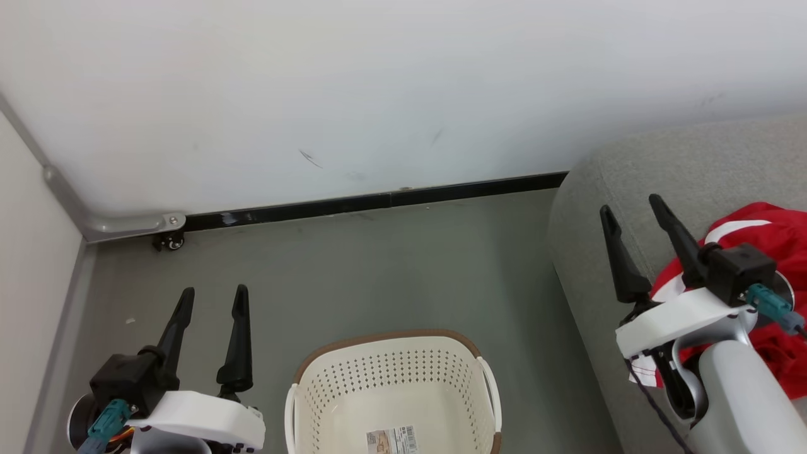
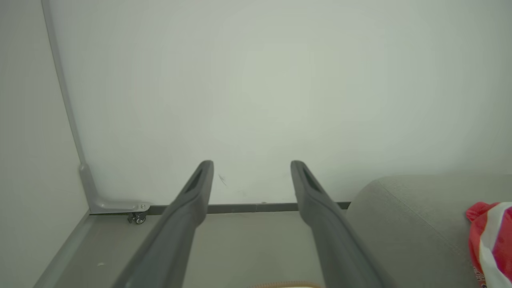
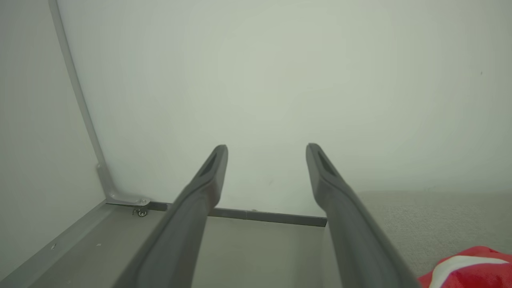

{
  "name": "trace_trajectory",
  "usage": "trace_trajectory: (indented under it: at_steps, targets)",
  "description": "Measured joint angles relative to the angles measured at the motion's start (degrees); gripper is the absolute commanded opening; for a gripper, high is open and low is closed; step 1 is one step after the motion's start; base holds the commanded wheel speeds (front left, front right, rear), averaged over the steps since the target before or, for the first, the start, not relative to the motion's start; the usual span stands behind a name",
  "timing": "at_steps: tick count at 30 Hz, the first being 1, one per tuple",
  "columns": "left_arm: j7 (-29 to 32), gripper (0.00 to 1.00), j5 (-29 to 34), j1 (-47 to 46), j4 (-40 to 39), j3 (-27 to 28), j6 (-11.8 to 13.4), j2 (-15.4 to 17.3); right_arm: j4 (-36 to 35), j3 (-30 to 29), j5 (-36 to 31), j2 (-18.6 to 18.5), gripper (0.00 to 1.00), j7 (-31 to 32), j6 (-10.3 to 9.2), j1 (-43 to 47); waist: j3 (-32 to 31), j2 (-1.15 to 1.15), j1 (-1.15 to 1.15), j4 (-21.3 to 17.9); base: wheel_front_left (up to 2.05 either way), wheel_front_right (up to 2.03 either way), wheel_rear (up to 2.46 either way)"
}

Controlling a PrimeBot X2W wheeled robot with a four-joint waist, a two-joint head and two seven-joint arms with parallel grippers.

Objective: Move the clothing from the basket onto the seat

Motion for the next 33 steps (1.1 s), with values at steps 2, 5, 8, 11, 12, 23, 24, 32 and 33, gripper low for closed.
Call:
trace_trajectory:
  at_steps: [2, 5, 8, 11, 12, 23, 24, 32, 33]
  targets:
    - [0.00, 1.00, 0.11, 0.44, 0.41, 0.25, 0.38, 0.01, -0.43, -0.12, -0.41, 0.83, 1.00, 0.48, 0.00, 0.90, -0.43, 0.00, 0.00, 0.48, 0.00, 0.00, 0.00]
    - [0.00, 1.00, 0.73, 1.25, 0.77, 0.38, 0.90, 0.13, -0.85, -0.16, -0.90, 1.77, 1.00, 0.98, 0.00, 2.02, -1.03, 0.00, 0.00, 1.17, 0.00, 0.00, 0.00]
    - [0.00, 1.00, 1.59, 1.72, 1.11, 0.43, 1.65, 0.25, -1.10, -0.05, -0.99, 2.58, 1.00, 1.53, 0.00, 3.37, -1.57, 0.00, 0.00, 1.82, 0.00, 0.00, 0.00]
    - [0.00, 1.00, 2.10, 2.46, 1.57, 0.65, 2.25, 0.46, -1.34, -0.30, -1.93, 3.14, 1.00, 1.67, 0.00, 4.76, -2.07, 0.00, 0.00, 2.41, 0.00, 0.00, 0.00]
    - [0.00, 1.00, 2.12, 2.67, 1.88, 0.69, 2.33, 0.53, -1.40, -0.55, -2.11, 3.24, 1.00, 1.76, 0.00, 5.11, -2.23, 0.00, 0.00, 2.60, 0.00, 0.00, 0.00]
    - [-0.01, 1.00, 3.11, 5.31, 3.13, 1.88, 4.16, 0.37, -2.81, -2.34, -3.22, 5.34, 1.00, 3.33, 0.00, 11.14, -3.95, 0.00, 0.00, 4.21, 0.00, 0.00, 0.00]
    - [-0.01, 1.00, 3.12, 5.55, 3.13, 1.97, 4.17, 0.33, -2.91, -2.41, -3.22, 5.37, 1.00, 3.34, 0.00, 11.69, -4.07, 0.00, 0.00, 4.29, 0.00, 0.00, 0.00]
    - [-0.01, 1.00, 4.21, 6.12, 3.14, 2.38, 4.87, 0.27, -4.30, -2.49, -3.39, 5.73, 1.00, 4.54, 0.00, 15.27, -4.77, 0.00, 0.00, 4.67, 0.00, 0.00, 0.00]
    - [-0.02, 1.00, 4.22, 6.25, 3.15, 2.43, 4.87, 0.27, -4.37, -2.50, -3.39, 5.82, 1.00, 4.85, 0.00, 15.60, -4.81, 0.00, 0.00, 4.69, 0.00, 0.00, 0.00]
